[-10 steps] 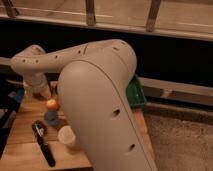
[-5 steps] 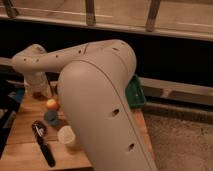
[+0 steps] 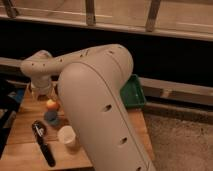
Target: Place apple in paper cup
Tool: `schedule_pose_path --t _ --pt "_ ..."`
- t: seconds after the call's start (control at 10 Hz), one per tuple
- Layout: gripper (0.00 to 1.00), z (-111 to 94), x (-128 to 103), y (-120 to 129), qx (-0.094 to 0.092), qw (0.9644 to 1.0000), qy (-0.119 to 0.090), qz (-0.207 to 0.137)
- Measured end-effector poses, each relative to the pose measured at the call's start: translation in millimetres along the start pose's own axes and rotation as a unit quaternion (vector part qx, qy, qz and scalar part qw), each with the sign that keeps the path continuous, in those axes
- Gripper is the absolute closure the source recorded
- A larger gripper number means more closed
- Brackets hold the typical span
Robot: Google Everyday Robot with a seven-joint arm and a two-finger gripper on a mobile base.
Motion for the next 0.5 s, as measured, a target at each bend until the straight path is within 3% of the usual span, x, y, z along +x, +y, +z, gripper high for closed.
schedule_pose_path --t 0.5 --pt "0.35 20.2 -16.9 -17.9 0.0 0.9994 0.014 0.03"
